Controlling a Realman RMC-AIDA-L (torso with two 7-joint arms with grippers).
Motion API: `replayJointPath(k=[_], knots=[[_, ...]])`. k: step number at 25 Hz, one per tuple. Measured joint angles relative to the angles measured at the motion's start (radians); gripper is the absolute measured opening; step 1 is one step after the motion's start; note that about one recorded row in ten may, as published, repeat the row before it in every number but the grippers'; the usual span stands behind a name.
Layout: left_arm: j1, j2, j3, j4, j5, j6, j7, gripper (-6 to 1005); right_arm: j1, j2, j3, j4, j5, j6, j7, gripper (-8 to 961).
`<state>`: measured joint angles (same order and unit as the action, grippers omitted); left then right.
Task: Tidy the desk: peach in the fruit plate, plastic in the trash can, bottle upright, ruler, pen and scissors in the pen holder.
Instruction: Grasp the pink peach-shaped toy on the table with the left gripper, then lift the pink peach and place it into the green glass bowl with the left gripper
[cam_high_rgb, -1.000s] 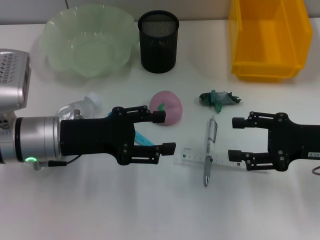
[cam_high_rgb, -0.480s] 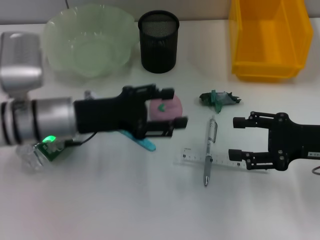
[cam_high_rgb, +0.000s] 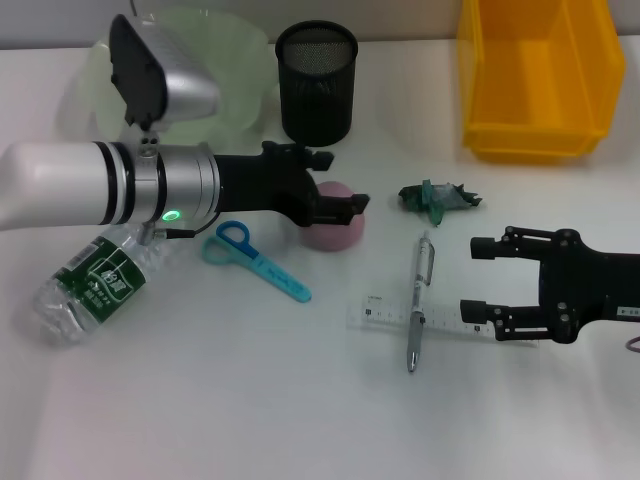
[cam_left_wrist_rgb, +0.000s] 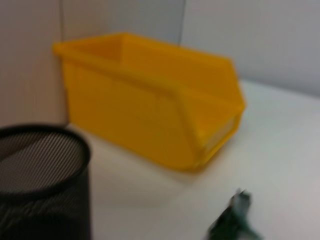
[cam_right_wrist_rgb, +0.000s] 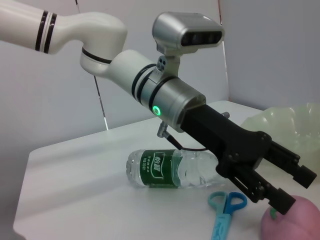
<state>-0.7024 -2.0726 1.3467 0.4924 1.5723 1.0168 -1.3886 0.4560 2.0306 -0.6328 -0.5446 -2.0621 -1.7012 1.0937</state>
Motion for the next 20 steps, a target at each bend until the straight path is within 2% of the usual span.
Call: replayJointPath(k=[1,6,7,20], knots=[[-0.013,-0.002,0.011,0.001,0.055,-0.061,-0.049,761,-0.002,0.0,0.001,0.0,0.0,0.001,0.0,773],[-0.021,-0.003,0.026,0.001,0.082,-0.099,-0.076,729,-0.005,0.0,0.003,0.0,-0.001,0.002,0.0,771],[-0.025,-0.003,0.075,0.001,0.09,-0.139,-0.1,723,-0.005,0.0,0.002,0.0,-0.001,0.002,0.0,770],[-0.018,-0.003,0.091,0.005,0.084,-0.139,-0.104,639,-0.005,-0.003,0.0,-0.002,-0.001,0.002,0.0,763]])
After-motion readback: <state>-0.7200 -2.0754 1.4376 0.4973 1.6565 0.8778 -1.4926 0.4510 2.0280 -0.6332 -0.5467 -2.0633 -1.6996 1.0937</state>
